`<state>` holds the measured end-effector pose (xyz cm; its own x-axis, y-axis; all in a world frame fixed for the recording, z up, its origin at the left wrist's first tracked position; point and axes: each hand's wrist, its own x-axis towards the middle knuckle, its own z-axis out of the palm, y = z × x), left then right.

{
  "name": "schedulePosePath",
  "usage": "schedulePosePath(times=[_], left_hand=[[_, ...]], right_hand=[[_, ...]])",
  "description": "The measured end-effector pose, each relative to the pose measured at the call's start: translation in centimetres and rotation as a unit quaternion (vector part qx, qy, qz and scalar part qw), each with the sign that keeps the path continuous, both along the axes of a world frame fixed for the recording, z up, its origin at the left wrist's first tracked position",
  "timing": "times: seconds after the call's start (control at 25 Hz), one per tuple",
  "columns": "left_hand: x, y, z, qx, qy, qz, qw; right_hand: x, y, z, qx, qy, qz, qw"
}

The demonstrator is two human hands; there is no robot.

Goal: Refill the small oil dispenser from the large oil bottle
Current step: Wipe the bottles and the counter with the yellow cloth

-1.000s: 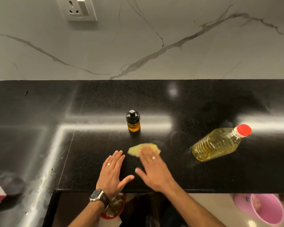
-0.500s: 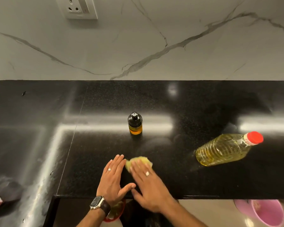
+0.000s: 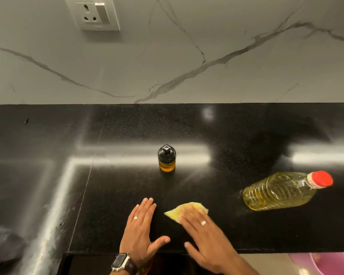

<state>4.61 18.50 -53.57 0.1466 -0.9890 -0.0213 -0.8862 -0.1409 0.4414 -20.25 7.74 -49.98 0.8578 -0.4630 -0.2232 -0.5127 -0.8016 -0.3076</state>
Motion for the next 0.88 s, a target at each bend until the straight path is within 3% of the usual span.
schedulePosePath(times=[0.16,0.36,0.56,0.72,0.88], left_hand=[[0.0,0.0,-0.2,-0.006,-0.012,-0.001,1.000],[-0.2,-0.2,0.0,0.001,-0.025,0.001,1.000],[-0.1,0.1,0.4,-0.008,-0.011,0.010,1.000],[0.0,0.0,0.7,-0.029,0.024,0.013,0.999],[0.2,1.6,0.7,-0.077,0.122,0.070,0.987]], right_hand=[[0.6,-8.2,-2.1,-0.056,0.082,-0.248,0.964],[4.9,-17.1,-2.3,-0.010,0.108,-0.319,0.941],[2.4,-7.1,-2.8,-0.026,0.051,-0.260,0.964],[2.6,3.6,-2.4,-0.019,-0.009,-0.040,0.999],[10.0,-0.2,-1.3,-0.006,-0.049,0.041,0.998]])
